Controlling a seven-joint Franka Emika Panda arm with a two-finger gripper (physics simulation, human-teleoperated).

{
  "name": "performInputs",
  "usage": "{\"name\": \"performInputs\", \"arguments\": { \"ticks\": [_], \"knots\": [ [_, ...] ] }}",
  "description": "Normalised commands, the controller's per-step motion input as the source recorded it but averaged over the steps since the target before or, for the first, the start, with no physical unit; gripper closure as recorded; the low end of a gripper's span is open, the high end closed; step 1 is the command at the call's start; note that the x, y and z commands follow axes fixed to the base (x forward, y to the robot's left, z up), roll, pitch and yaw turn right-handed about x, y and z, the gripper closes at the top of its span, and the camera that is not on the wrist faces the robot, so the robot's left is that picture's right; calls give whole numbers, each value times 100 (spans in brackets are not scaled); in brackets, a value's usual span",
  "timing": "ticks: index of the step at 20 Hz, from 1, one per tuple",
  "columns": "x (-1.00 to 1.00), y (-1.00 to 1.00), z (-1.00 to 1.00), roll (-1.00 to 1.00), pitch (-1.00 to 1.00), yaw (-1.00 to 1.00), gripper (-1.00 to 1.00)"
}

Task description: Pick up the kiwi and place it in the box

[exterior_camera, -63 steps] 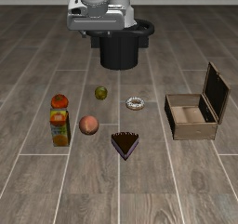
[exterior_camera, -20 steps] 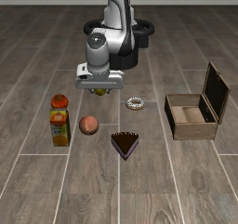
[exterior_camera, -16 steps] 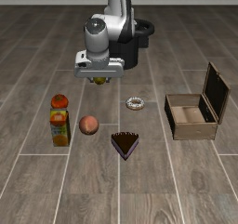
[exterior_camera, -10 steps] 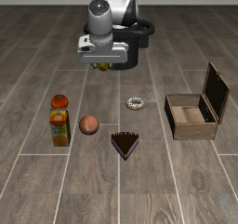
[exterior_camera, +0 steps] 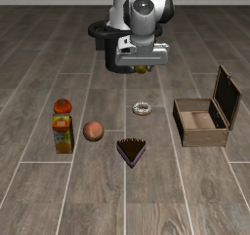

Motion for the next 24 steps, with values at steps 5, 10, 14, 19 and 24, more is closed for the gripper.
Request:
{"name": "performInputs", "arguments": {
  "ticks": [5,10,14,19,24],
  "knots": [
    [0,100,0,0,0,0,100],
    [0,60,40,0,0,0,100],
    [0,0,100,0,0,0,100],
    [0,100,0,0,0,0,100],
    [60,40,0,0,0,0,100]
  ]
}}
